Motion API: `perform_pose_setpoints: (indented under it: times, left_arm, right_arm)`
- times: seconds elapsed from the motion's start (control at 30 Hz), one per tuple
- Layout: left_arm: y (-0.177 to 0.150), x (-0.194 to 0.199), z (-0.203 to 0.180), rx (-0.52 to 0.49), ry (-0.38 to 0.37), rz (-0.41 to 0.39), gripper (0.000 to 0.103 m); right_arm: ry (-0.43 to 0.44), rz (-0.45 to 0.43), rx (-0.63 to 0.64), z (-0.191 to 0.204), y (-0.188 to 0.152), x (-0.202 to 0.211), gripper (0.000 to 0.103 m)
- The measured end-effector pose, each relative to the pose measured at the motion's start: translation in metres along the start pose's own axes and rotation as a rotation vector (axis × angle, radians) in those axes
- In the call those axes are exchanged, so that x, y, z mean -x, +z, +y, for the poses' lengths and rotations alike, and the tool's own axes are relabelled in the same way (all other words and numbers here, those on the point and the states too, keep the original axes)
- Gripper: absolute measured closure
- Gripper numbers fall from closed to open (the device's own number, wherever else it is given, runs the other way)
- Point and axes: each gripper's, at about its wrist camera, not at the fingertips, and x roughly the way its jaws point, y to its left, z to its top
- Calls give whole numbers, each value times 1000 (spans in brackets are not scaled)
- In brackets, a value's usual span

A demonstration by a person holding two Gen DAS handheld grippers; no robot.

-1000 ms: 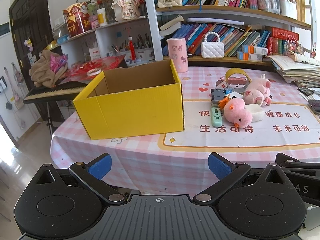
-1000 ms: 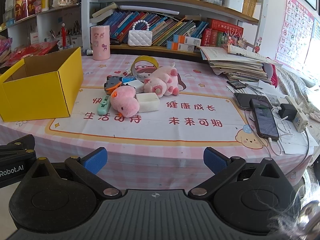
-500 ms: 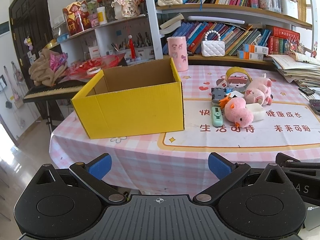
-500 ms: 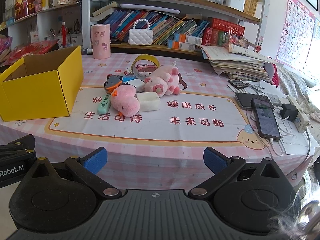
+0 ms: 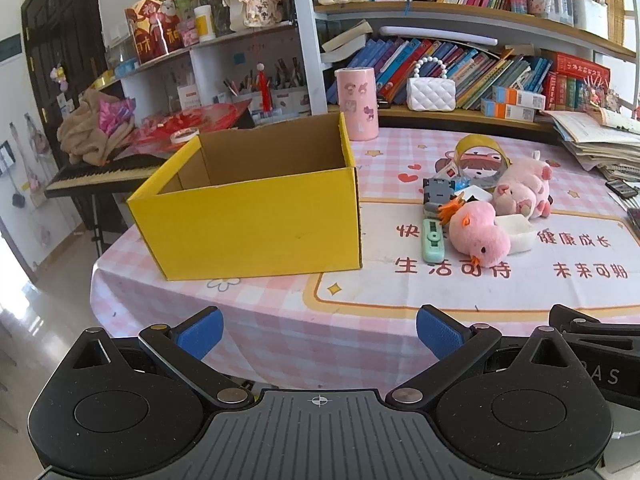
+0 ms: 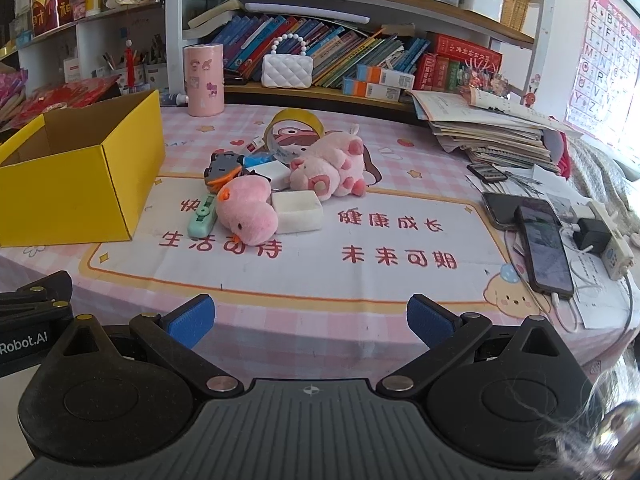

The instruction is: Organize objects

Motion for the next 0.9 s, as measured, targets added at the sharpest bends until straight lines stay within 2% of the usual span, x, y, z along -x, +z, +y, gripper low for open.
perform_pose_setpoints:
  times: [0.23, 0.43, 0.57, 0.63, 0.73, 0.9]
  left_arm:
    - [15, -11, -19, 26, -17, 20, 0]
    - [30, -24, -41, 44, -45, 33, 0]
    - [41, -35, -57, 57, -60, 40, 1]
    - [48, -42, -66, 64, -76, 41, 7]
    - [58, -55, -78, 84, -114, 52, 15]
    - [73, -85, -101, 109, -173, 68, 28]
  right_arm:
    - [22, -8, 12, -20, 17, -18, 0]
    - [63, -16, 18, -44, 32, -39, 5]
    - [89, -16, 21, -62, 40, -53, 20]
    - [99, -12, 24, -71, 44, -61, 32]
    - [112, -1, 33, -83, 48, -74, 44]
    - [143, 3, 63, -96, 49, -91, 49]
